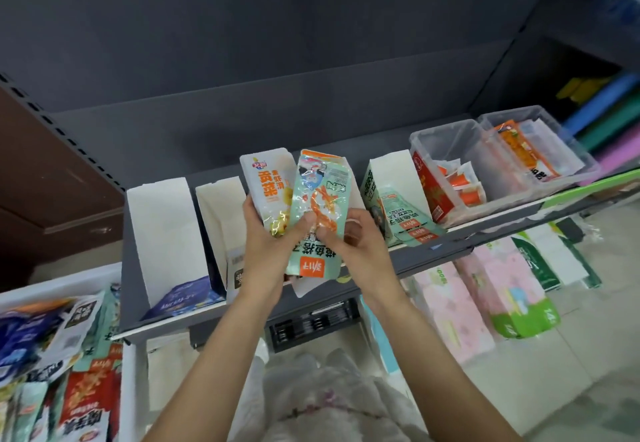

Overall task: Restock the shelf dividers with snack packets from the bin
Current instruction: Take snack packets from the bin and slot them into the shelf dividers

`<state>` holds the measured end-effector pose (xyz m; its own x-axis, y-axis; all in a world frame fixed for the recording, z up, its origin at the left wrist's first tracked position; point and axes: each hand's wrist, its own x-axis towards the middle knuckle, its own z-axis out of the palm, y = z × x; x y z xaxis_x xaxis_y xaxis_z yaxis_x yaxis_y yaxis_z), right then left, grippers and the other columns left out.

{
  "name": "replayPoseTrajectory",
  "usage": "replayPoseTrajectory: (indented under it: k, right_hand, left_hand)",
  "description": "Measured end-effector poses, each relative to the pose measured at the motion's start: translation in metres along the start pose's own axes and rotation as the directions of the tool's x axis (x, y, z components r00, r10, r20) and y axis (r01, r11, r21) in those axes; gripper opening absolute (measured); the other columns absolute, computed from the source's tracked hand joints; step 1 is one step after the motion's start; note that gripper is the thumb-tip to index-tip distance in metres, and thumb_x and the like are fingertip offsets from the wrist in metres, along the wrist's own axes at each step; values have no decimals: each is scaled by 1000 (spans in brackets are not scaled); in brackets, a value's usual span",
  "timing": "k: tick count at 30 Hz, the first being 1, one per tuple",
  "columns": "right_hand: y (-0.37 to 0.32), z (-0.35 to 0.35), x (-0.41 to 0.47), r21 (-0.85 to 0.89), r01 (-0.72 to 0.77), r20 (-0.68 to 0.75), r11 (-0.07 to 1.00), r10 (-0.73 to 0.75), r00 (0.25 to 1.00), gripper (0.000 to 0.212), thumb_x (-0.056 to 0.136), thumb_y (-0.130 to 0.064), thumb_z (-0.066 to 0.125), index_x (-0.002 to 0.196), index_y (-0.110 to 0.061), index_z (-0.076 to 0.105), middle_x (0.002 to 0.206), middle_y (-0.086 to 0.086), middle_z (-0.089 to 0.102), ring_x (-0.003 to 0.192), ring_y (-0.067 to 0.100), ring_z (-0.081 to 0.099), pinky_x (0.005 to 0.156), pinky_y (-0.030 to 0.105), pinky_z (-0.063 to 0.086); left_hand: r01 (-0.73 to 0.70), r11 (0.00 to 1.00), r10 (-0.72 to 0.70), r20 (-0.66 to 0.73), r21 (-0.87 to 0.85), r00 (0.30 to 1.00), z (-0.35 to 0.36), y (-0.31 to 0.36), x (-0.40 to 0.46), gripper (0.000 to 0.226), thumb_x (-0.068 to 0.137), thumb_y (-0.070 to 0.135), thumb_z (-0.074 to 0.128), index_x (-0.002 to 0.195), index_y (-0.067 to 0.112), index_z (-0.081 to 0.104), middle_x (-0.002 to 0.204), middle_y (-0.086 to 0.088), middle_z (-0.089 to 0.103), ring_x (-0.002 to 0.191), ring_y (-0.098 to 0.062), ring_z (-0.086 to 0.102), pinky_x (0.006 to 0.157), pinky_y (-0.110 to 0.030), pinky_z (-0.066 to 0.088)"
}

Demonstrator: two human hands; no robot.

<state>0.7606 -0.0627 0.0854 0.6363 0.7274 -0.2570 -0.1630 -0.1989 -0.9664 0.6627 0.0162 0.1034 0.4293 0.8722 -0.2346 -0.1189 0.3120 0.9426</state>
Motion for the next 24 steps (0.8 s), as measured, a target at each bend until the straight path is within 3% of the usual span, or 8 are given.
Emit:
replayPoseTrajectory:
  k: [3,7,10,14,17,19,22,24]
  right_hand:
    - [-3,-9,0,152,-30,-7,988,31,999,22,84,-12,69,105,-11,64,102,5,72,100,19,67,91,37,52]
    - [-4,-20,-3,165,-43,31,985,39,999,16,88,-11,64,104,-9,65,98,5,73,91,16,69,74,27,55]
    - [1,-31,-1,165,-29,-169,986,57,984,20,93,-19,60,109,-9,59,113,18,66,102,30,65,85,45,54]
    - [1,-68,-6,268,-7,-382,963,113,917,26,88,-13,64,113,-13,55,104,7,70,81,14,71,59,27,56]
    - [-3,-108,-18,128,16,-372,992,32,928,47,78,3,70,119,-13,53,100,6,70,74,10,70,55,21,52]
    - [-9,-129,-19,-120,39,-354,992,-79,932,50,78,8,69,122,-14,58,93,1,70,71,7,65,61,20,51]
    - [-16,-148,-4,-680,47,-357,731,-387,850,32,81,-2,69,110,-14,67,83,2,68,67,14,59,63,21,44]
    - [-22,-149,12,-806,86,-311,586,-542,780,15,80,-5,70,95,-9,68,74,4,64,65,25,58,60,23,34]
  left_hand:
    - [47,996,-43,47,-74,998,-2,1,3,44,91,13,57,130,24,40,106,6,68,95,-13,67,66,-26,54]
    - [43,999,-45,85,19,995,-5,0,7,40,93,9,56,126,27,43,109,7,67,104,-16,65,85,-41,54]
    - [42,999,-44,56,31,997,-5,-1,10,37,92,9,57,123,26,46,107,9,68,100,-13,67,86,-41,54]
    - [36,999,-37,30,30,999,-10,-4,17,47,90,6,59,128,27,38,110,9,64,95,-8,67,76,-31,57]
    - [6,994,-15,81,110,997,-7,-5,24,56,89,5,61,130,29,31,112,11,61,97,-6,65,81,-32,55]
    - [-4,991,-13,124,136,992,1,-7,27,55,89,4,61,128,29,31,113,9,61,99,-6,64,82,-30,54]
    - [-17,985,-13,172,170,985,16,-12,30,53,89,5,62,125,30,32,113,10,61,97,-3,65,76,-24,56]
    - [-23,983,-9,176,182,984,26,-15,31,53,88,5,62,125,30,33,112,11,61,94,0,65,74,-22,56]
